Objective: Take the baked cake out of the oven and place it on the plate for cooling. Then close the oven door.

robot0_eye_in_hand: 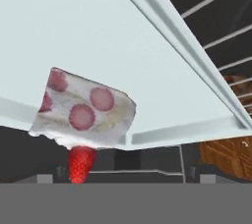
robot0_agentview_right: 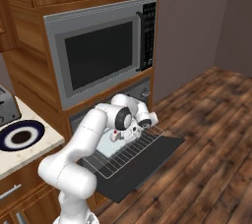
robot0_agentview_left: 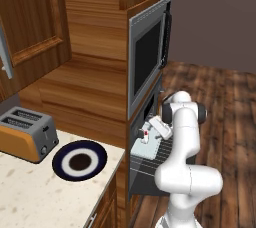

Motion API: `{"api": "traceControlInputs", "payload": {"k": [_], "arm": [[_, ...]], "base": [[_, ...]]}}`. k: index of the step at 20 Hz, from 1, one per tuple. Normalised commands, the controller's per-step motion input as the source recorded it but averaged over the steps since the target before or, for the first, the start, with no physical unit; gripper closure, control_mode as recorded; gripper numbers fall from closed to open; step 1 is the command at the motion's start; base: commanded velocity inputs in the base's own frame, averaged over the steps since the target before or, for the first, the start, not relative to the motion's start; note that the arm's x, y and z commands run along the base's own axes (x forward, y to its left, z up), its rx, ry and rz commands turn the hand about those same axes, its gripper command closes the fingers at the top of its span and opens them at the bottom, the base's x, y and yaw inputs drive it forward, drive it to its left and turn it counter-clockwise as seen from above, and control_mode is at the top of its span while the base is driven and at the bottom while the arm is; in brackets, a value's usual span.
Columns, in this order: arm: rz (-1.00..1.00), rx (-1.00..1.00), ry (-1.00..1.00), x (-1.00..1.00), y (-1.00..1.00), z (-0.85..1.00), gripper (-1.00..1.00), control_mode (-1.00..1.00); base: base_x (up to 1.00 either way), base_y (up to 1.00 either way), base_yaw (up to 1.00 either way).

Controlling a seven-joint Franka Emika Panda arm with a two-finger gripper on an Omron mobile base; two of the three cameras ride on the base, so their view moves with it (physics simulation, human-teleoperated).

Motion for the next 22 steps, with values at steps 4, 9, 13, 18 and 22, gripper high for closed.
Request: {"api": "traceControlInputs", "payload": {"k": [4,9,13,18,22], "arm": [[-0.05,0.00,0.13,0.22,0.00,-0.01,-1.00,-1.00],[-0.03,0.00,0.06,0.04,0.01,-0.19,-1.00,-1.00],[0.00,0.00,0.01,0.00,0.13,-0.14,-1.00,-1.00],[-0.01,0.00,0.00,0.00,0.30,0.00,-1.00,-1.00],[0.00,0.00,0.00,-0.09,-0.02,0.00,-1.00,-1.00]], "base": [[0.00,0.00,0.00],[0.00,0.00,0.00],[0.00,0.00,0.00],[0.00,0.00,0.00],[0.00,0.00,0.00]]}}
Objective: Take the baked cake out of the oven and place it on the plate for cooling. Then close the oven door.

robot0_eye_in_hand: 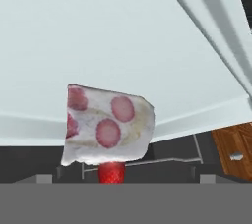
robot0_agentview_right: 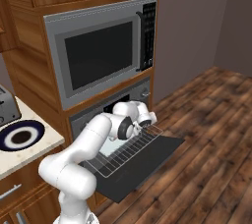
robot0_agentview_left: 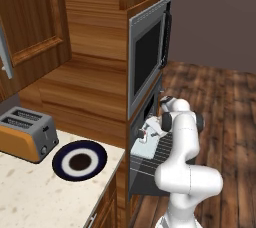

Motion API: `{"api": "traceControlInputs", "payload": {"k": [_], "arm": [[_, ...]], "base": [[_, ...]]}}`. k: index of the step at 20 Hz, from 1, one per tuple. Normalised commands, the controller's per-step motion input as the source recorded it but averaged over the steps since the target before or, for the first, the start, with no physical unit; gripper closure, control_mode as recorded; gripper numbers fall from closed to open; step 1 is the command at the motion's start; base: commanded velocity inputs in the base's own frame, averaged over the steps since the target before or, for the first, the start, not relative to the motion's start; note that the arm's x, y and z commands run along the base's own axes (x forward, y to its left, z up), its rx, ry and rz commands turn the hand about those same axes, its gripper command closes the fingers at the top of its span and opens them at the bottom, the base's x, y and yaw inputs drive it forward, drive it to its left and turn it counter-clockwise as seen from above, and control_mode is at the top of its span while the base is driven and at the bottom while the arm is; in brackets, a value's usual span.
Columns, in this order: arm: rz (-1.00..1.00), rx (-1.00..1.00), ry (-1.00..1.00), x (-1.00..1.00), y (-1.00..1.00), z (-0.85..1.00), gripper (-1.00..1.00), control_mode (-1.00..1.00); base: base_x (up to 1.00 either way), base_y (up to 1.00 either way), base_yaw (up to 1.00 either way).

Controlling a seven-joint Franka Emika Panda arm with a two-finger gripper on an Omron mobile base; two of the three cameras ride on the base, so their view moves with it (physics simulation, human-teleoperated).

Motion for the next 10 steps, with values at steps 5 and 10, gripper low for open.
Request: {"api": "traceControlInputs", "payload": {"k": [5,10], "arm": [[0.00,0.00,0.00,-0.11,-0.02,-0.03,-1.00,-1.00],[0.00,-0.01,0.00,-0.05,0.17,-0.11,-1.00,-1.00]], "base": [[0.00,0.00,0.00],[0.00,0.00,0.00]]}}
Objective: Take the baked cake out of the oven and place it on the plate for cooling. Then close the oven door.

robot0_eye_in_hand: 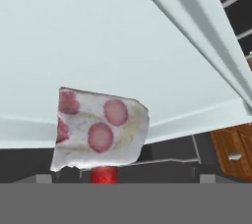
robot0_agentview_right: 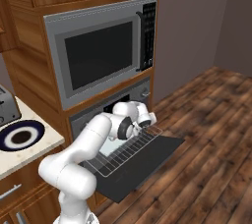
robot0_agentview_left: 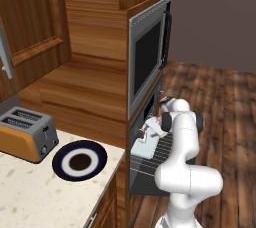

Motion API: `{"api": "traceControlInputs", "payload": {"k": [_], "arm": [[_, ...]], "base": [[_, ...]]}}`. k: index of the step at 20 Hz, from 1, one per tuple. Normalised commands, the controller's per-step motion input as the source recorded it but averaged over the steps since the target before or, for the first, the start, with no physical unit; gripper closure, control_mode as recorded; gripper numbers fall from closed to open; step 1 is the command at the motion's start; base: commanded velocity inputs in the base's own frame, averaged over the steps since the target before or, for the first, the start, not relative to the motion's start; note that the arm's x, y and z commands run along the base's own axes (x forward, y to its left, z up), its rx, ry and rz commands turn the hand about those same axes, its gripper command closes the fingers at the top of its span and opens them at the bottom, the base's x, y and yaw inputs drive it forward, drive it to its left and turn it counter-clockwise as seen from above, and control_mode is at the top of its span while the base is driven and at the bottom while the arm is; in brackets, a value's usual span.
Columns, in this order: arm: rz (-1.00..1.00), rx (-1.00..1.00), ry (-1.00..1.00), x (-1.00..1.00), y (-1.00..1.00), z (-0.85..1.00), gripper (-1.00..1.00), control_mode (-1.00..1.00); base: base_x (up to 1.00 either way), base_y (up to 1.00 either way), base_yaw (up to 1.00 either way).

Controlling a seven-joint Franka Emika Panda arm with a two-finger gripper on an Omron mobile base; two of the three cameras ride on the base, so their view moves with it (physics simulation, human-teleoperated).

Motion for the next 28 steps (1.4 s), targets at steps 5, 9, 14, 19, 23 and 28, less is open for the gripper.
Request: {"api": "traceControlInputs", "payload": {"k": [5,9,14,19,23,28], "arm": [[0.00,-0.03,0.00,-0.11,0.19,-0.08,-1.00,-1.00],[0.00,-0.05,0.00,-0.55,0.00,-0.20,-1.00,-1.00],[-0.01,-0.10,-0.05,-0.24,0.00,-0.20,-1.00,-1.00],[-0.05,-0.11,-0.08,0.00,0.00,-0.05,-1.00,-1.00],[-0.06,-0.09,-0.05,-0.16,0.01,-0.08,1.00,-1.00],[-0.11,-0.02,-0.01,-0.49,0.00,0.00,1.00,-1.00]], "base": [[0.00,0.00,0.00],[0.00,0.00,0.00],[0.00,0.00,0.00],[0.00,0.00,0.00],[0.00,0.00,0.00],[0.00,0.00,0.00]]}}
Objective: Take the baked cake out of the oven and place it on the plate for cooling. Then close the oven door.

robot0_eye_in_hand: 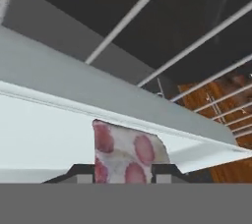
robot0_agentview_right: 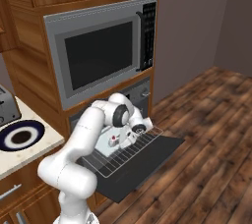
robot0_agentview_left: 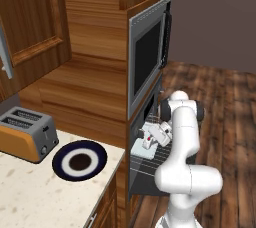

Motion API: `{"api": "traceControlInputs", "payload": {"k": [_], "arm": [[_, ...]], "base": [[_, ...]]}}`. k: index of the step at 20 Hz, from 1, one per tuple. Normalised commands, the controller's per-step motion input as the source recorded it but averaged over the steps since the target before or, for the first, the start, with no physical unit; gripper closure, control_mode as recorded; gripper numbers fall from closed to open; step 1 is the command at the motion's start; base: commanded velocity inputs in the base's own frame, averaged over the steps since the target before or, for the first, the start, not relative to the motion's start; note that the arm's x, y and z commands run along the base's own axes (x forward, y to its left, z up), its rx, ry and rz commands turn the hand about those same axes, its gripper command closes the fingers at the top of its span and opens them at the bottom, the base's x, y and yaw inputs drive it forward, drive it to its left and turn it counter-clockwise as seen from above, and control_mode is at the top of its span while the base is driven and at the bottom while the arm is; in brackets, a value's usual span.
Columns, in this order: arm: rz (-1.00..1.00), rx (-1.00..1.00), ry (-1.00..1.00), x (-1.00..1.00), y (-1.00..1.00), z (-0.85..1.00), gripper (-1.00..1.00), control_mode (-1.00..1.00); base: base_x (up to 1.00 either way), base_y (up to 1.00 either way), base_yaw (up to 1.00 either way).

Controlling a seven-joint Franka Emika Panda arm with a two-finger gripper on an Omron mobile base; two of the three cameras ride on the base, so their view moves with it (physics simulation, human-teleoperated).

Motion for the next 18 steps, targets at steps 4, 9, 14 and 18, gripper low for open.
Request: {"api": "traceControlInputs", "payload": {"k": [4,9,14,18], "arm": [[-0.12,0.00,0.00,-0.57,0.00,0.32,1.00,-1.00],[-0.17,0.00,-0.01,-0.71,-0.05,0.97,1.00,-1.00],[-0.24,0.00,0.00,-0.90,-0.01,1.00,1.00,-1.00],[-0.23,0.00,0.00,-1.00,0.03,1.00,1.00,-1.00]], "base": [[0.00,0.00,0.00],[0.00,0.00,0.00],[0.00,0.00,0.00],[0.00,0.00,0.00]]}}
